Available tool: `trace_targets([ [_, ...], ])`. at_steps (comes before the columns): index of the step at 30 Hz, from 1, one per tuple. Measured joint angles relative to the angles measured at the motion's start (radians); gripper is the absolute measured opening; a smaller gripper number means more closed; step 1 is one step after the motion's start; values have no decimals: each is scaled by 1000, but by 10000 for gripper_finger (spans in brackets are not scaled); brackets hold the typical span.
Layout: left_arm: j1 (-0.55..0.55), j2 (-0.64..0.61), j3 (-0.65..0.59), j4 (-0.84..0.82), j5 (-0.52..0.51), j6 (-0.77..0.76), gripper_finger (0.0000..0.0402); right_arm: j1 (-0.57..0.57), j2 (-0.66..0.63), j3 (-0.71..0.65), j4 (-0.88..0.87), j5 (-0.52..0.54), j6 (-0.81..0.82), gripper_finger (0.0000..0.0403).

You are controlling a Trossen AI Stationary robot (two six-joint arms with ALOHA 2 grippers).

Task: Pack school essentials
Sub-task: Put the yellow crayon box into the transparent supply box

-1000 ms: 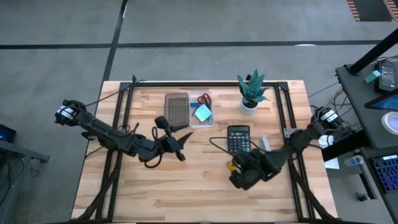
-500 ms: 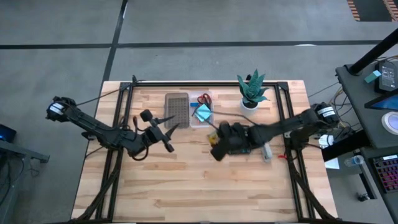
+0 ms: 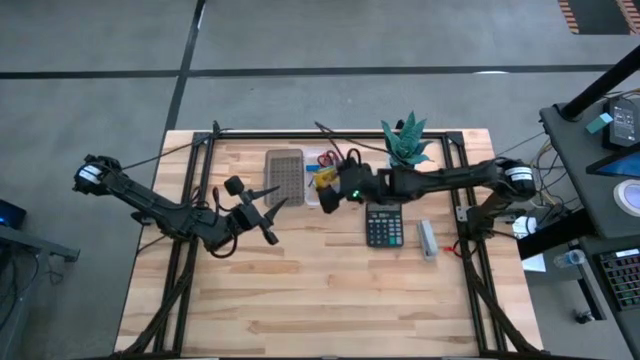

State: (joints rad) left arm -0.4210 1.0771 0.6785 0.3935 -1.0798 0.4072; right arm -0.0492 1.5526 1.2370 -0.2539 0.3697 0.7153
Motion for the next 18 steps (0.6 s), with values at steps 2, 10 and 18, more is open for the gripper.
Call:
trace_targets([
  [2, 0, 0, 0, 1, 0, 0, 141, -13, 40, 17, 10, -3, -11, 325],
  [10, 0, -3, -17, 0, 0, 1, 141, -94, 197, 119, -17, 67, -16, 325],
  [18, -1, -12, -20, 1, 0, 1, 141, -152, 298, 175, -92, 70, 33, 325],
])
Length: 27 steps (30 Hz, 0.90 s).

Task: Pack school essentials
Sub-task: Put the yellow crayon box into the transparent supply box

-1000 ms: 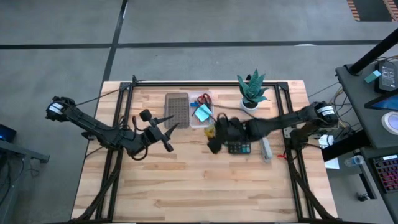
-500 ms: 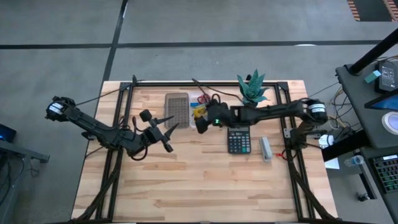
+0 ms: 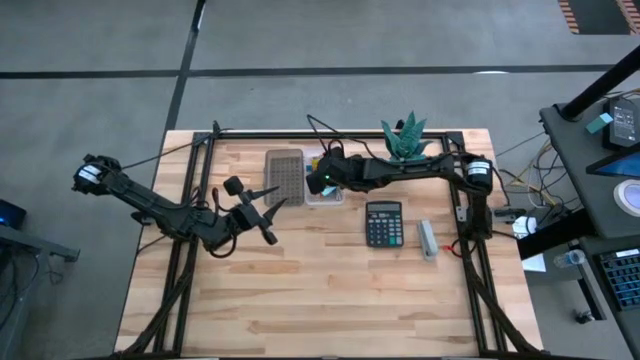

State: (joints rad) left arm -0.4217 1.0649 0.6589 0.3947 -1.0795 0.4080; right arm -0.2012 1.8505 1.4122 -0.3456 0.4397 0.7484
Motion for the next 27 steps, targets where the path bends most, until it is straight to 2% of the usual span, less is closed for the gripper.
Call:
trace_targets([
  [14, 1, -1, -5, 2, 0, 0, 141, 2, 37, 2, 29, -5, 19, 338],
  [27, 1, -2, -5, 1, 0, 0, 141, 2, 37, 2, 44, -28, 77, 329],
])
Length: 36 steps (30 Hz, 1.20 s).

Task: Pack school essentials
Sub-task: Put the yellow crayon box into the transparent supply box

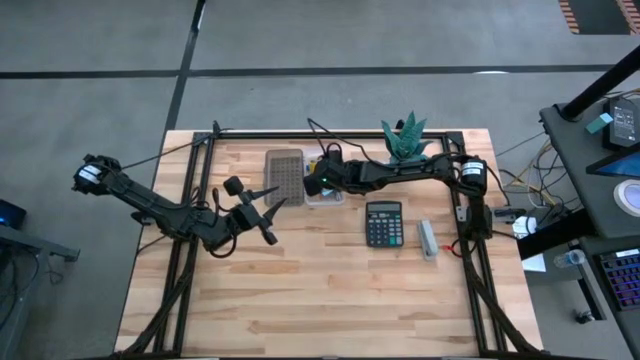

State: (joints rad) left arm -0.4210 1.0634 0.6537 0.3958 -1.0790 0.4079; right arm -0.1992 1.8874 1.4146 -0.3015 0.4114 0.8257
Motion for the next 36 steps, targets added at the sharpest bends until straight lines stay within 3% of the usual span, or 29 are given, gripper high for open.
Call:
trace_targets([
  [36, -1, 0, -2, -1, 0, 0, 141, 0, 0, -3, -3, 17, -6, 343],
])
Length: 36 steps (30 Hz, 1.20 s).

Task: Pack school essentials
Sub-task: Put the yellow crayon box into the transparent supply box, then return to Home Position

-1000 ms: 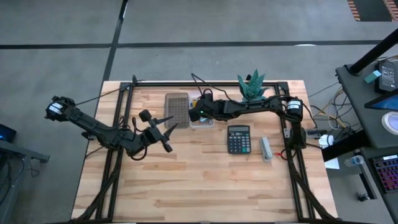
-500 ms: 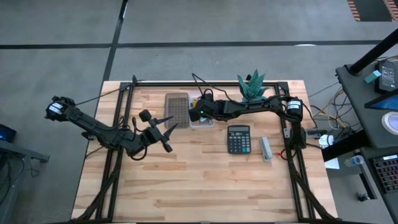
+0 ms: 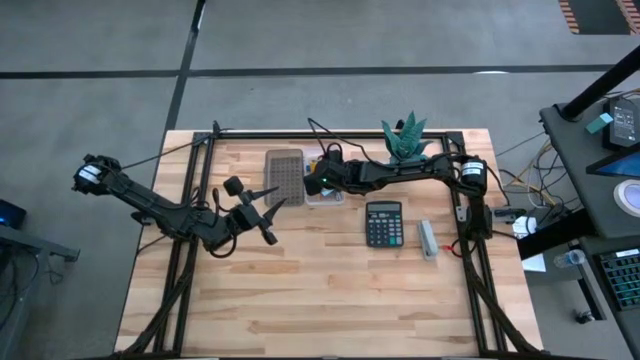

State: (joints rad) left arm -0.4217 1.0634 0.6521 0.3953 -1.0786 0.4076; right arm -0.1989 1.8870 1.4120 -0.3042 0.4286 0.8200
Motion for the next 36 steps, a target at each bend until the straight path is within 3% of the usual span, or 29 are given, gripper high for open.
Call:
trace_targets([
  [23, 0, 0, 1, -1, 0, 0, 141, 0, 0, -6, -17, 44, 14, 339],
  [36, 0, 0, 0, 0, 0, 0, 141, 0, 0, -6, -16, 43, 7, 386],
])
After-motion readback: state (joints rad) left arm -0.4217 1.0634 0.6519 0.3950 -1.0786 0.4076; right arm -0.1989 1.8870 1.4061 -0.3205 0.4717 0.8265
